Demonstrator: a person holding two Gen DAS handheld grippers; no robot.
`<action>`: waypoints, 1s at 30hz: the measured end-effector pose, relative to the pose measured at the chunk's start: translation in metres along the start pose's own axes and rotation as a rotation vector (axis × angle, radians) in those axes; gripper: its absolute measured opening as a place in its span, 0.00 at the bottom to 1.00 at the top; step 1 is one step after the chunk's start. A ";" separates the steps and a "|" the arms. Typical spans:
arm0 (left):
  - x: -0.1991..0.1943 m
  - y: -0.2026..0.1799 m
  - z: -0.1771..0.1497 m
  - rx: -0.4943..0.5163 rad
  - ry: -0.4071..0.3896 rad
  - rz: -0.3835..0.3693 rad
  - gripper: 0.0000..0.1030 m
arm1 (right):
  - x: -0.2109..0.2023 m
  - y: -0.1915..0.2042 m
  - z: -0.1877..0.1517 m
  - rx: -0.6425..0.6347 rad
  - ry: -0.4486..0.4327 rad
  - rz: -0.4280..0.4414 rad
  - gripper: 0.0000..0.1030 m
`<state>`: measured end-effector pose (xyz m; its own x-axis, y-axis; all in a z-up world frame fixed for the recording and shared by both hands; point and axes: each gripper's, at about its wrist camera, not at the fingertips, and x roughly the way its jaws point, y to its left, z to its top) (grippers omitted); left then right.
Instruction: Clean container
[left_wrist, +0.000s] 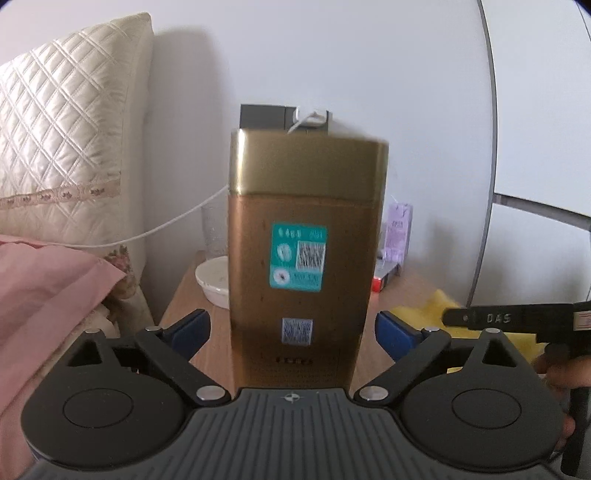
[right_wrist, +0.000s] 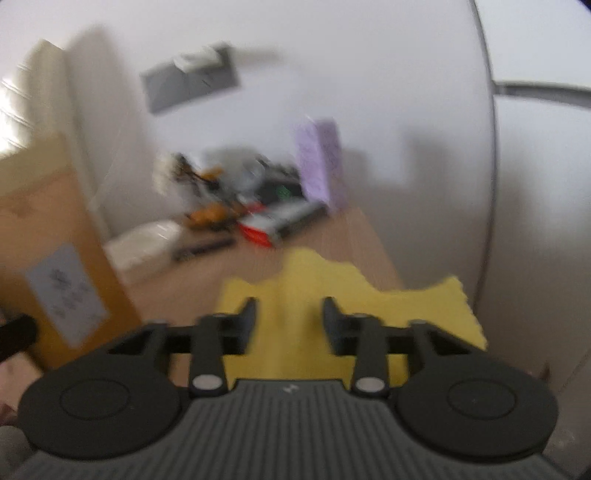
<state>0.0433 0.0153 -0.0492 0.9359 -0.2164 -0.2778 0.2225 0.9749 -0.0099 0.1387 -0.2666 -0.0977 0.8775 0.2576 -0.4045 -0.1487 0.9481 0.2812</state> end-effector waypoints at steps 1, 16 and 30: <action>-0.004 0.000 0.002 0.008 -0.010 0.010 0.98 | -0.006 0.004 0.005 -0.003 -0.017 -0.001 0.55; -0.079 0.022 0.028 -0.037 0.084 0.054 1.00 | -0.125 0.062 0.009 0.003 -0.031 0.010 0.67; -0.113 0.004 0.032 -0.006 0.116 0.044 1.00 | -0.167 0.059 0.013 -0.011 -0.041 -0.012 0.87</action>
<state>-0.0524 0.0418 0.0125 0.9070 -0.1661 -0.3870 0.1800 0.9837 -0.0005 -0.0109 -0.2562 -0.0025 0.8974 0.2383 -0.3713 -0.1426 0.9531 0.2670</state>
